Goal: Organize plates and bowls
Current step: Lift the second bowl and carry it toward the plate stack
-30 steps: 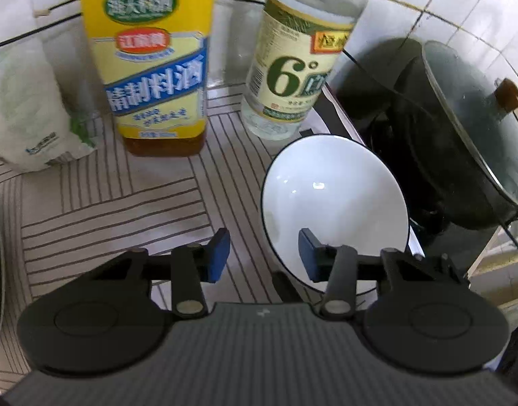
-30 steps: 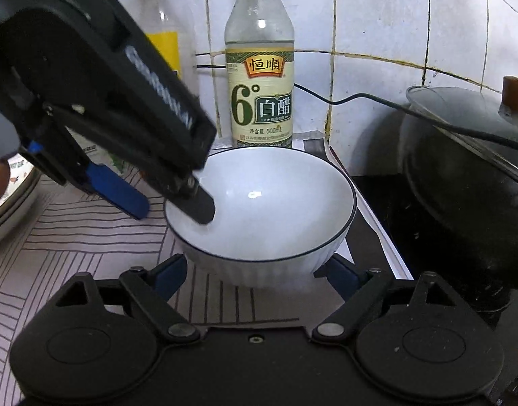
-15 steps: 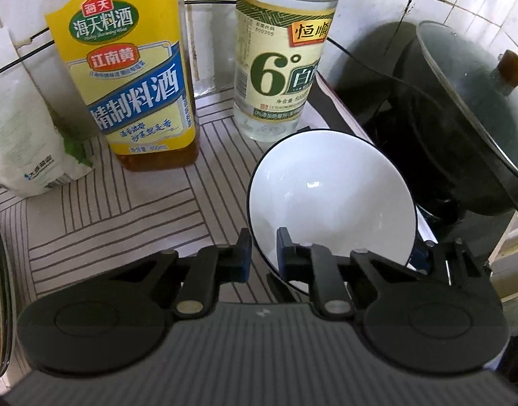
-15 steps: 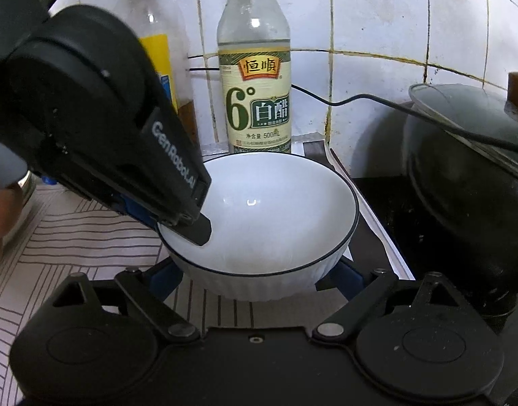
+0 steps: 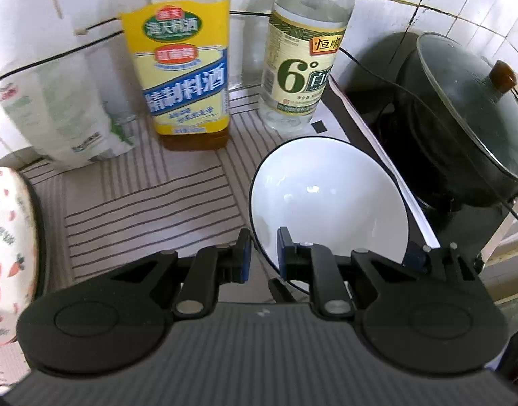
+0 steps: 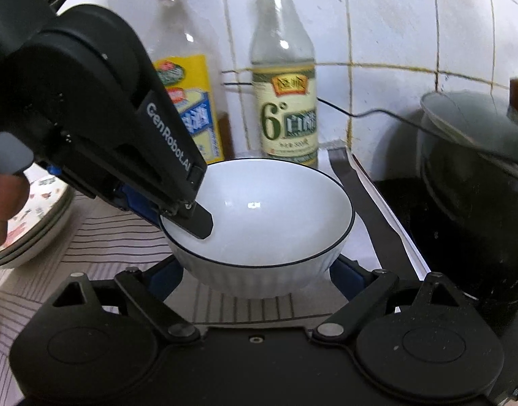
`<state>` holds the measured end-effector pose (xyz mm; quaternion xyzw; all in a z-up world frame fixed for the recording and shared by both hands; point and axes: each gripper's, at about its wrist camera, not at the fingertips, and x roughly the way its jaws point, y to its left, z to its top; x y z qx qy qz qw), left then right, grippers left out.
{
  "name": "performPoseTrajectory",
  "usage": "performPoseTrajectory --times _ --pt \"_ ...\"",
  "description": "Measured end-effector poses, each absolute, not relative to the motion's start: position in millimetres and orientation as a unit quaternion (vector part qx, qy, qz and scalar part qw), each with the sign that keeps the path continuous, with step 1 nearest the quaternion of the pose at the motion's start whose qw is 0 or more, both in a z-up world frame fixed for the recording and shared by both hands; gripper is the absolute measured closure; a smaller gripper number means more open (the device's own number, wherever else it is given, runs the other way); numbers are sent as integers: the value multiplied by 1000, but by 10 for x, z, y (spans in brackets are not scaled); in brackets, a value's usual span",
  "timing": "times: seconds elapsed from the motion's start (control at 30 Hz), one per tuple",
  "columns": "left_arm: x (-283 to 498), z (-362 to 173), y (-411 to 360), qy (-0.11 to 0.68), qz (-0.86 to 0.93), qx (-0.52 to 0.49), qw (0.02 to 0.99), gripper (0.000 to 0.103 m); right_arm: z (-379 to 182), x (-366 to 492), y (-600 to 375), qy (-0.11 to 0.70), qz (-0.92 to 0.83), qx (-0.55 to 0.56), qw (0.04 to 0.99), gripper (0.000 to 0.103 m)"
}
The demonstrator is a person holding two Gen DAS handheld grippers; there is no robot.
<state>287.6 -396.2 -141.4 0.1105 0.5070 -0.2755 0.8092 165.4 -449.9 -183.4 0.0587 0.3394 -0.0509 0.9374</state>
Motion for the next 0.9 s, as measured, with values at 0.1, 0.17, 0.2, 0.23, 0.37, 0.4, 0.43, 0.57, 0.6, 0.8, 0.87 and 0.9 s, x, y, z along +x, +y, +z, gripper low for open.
performPoseTrajectory --times 0.1,0.17,0.2,0.23,0.37,0.4,0.43,0.57,0.6,0.8,0.87,0.9 --pt "2803 -1314 -3855 508 -270 115 810 88 -1752 1561 -4405 334 -34 47 941 7" --pt "2756 -1247 -3773 506 -267 117 812 88 -1696 1513 -4357 330 -25 50 942 7" --pt "2731 -1211 -3726 505 -264 118 814 88 -1664 1489 -4334 329 -19 54 943 7" --pt "2701 -1173 -3675 503 -260 121 815 88 -1637 1467 -4319 327 -14 57 943 7" --pt "2595 -1032 -3458 506 -251 114 817 88 -1510 1364 -4177 322 7 56 945 7" --pt "2557 -995 -3408 503 -250 118 819 88 -1477 1334 -4136 320 12 53 946 7" --pt "2524 -970 -3359 503 -247 118 820 88 -1451 1304 -4093 315 16 51 948 7" --pt "2405 -847 -3153 502 -231 111 826 88 -1352 1202 -3931 305 41 41 951 7" --pt "2374 -809 -3088 503 -226 107 827 88 -1328 1184 -3890 305 46 41 950 7" --pt "2180 -615 -2734 490 -211 94 840 88 -1172 1092 -3600 297 73 20 952 7" --pt "2103 -564 -2617 487 -205 94 844 88 -1127 1052 -3498 292 83 13 953 7" --pt "2072 -546 -2562 486 -203 93 845 88 -1106 1030 -3446 291 89 9 953 7"
